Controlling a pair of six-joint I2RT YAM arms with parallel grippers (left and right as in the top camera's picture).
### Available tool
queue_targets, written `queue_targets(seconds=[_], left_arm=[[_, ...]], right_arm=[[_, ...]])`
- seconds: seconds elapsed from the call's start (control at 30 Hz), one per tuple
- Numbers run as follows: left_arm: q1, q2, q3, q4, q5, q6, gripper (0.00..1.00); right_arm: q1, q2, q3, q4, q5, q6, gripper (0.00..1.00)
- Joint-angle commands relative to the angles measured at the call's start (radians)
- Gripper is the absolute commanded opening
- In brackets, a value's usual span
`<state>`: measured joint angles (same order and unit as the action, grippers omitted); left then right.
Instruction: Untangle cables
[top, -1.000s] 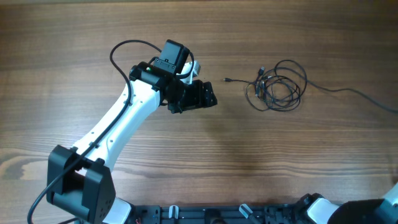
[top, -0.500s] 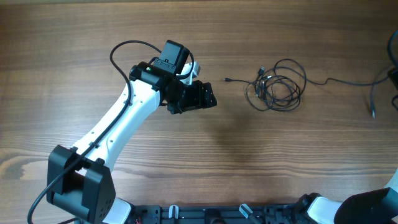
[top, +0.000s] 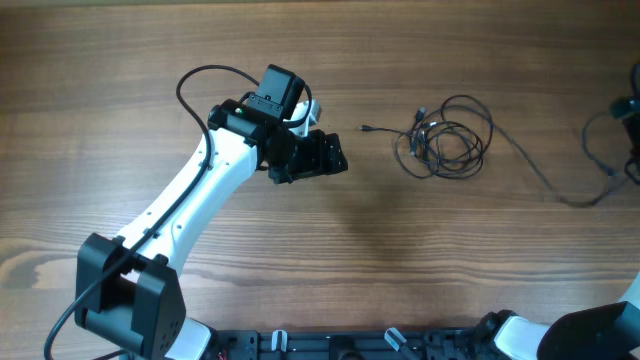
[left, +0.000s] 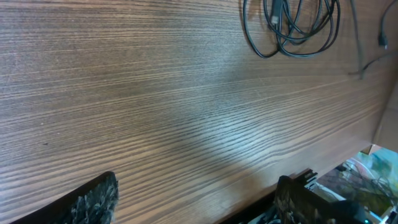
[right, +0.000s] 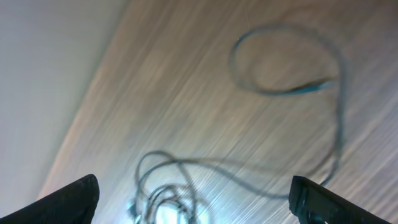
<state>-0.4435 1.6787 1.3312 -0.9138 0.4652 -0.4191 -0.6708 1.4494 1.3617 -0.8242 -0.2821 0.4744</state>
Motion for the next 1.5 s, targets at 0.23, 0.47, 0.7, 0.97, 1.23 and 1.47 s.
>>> queue_targets(seconds=[0.23, 0.47, 0.7, 0.97, 1.23, 1.47], left_arm=[[0.0, -0.001, 0.01, 0.0, -0.014, 0.023, 0.83], [0.0, -0.001, 0.01, -0.019, -0.014, 0.023, 0.82], [0.0, -0.001, 0.01, -0.019, -0.014, 0.023, 0.81], [0.0, -0.001, 0.01, -0.019, -0.014, 0.022, 0.81], [0.0, -0.001, 0.01, -0.021, -0.014, 0.019, 0.81], [0.0, -0.001, 0.01, -0.023, -0.014, 0.019, 0.81]], right_arm=[[0.148, 0.053, 0.004, -0.13, 0.053, -0.108, 0.99], [0.225, 0.203, 0.004, -0.222, 0.298, 0.14, 0.95], [0.24, 0.324, 0.004, -0.166, 0.171, -0.088, 0.96], [0.241, 0.396, 0.004, -0.27, 0.286, 0.141, 0.98], [0.241, 0.396, -0.005, -0.268, 0.268, 0.574, 1.0], [0.241, 0.396, -0.076, -0.17, 0.257, 0.737, 1.0]])
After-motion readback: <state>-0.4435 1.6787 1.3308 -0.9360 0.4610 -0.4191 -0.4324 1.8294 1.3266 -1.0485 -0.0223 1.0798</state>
